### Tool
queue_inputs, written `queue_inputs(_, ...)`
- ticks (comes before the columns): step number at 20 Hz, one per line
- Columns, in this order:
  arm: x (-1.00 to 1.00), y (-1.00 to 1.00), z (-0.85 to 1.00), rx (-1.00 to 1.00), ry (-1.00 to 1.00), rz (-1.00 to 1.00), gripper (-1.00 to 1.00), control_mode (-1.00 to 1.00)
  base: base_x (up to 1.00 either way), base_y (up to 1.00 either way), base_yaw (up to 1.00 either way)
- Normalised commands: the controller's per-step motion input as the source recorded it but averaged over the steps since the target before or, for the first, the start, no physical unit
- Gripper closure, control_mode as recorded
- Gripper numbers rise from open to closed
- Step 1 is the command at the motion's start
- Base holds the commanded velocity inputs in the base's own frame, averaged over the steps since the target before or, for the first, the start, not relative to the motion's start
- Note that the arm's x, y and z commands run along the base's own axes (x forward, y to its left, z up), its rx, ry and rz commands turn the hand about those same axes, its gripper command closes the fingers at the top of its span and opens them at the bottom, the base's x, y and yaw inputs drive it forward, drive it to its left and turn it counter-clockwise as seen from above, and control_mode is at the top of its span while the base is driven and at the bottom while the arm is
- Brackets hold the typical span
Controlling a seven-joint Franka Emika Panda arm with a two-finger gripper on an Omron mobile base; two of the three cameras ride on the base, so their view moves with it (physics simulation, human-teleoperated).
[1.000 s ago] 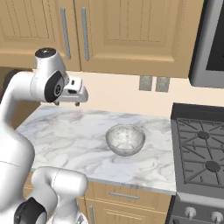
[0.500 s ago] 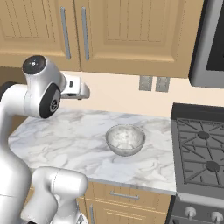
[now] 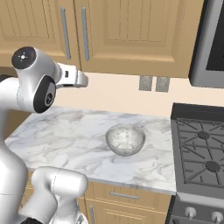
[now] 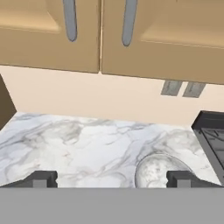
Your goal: Open the cabinet. Pick the kiwi and peach from the cabinet and place them into the bowl. Then close the cabinet.
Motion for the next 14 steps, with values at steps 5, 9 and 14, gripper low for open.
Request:
queue_inputs(5,-0.01,0.00,0.52,0.00,-0.03,-0.07,-1.00,-1.00,0.00,0.00,0.00)
queue_inputs(9,0.00,0.00,0.37,0.00,-0.17,-0.05,-1.00,-1.00,0.00,0.00,0.00)
queue_inputs(14,0.00,0.00,0.32,0.00,-0.17,-0.05,-1.00,-1.00,0.00,0.00,0.00)
